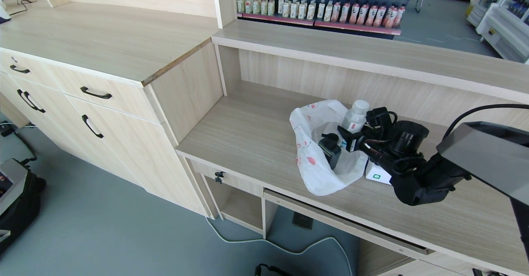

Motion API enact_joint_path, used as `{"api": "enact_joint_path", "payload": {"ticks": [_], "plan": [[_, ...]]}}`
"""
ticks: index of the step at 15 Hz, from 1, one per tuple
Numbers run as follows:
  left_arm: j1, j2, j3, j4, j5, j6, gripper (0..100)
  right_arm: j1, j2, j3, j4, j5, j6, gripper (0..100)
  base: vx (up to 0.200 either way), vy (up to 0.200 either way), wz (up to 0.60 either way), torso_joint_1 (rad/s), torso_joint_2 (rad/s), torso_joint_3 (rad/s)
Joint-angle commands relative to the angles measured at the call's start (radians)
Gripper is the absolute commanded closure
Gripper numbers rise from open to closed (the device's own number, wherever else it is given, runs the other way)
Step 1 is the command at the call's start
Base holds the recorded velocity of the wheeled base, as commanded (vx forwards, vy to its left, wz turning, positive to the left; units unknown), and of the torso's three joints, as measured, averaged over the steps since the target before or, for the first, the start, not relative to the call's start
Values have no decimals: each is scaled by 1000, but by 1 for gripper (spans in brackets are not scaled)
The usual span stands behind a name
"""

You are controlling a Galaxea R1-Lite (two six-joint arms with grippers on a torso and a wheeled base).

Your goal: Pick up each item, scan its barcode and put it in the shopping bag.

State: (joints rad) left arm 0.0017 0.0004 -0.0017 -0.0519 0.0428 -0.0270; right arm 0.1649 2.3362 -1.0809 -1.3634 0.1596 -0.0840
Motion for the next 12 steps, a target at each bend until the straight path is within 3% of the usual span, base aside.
{"api": "enact_joint_path", "payload": {"ticks": [1, 6, 7, 12], "plan": [[0, 0, 0, 0, 0, -1, 0, -8, 17, 1, 0, 1, 0, 100, 0, 0, 0, 0, 0, 0], [0, 0, 0, 0, 0, -1, 0, -22, 23, 12, 12, 17, -3, 100, 0, 0, 0, 0, 0, 0], [0, 0, 0, 0, 0, -1, 0, -25, 22, 10, 14, 23, -2, 0, 0, 0, 0, 0, 0, 0], [0, 0, 0, 0, 0, -1, 0, -41, -140, 39, 23, 44, -6, 0, 0, 0, 0, 0, 0, 0]]}}
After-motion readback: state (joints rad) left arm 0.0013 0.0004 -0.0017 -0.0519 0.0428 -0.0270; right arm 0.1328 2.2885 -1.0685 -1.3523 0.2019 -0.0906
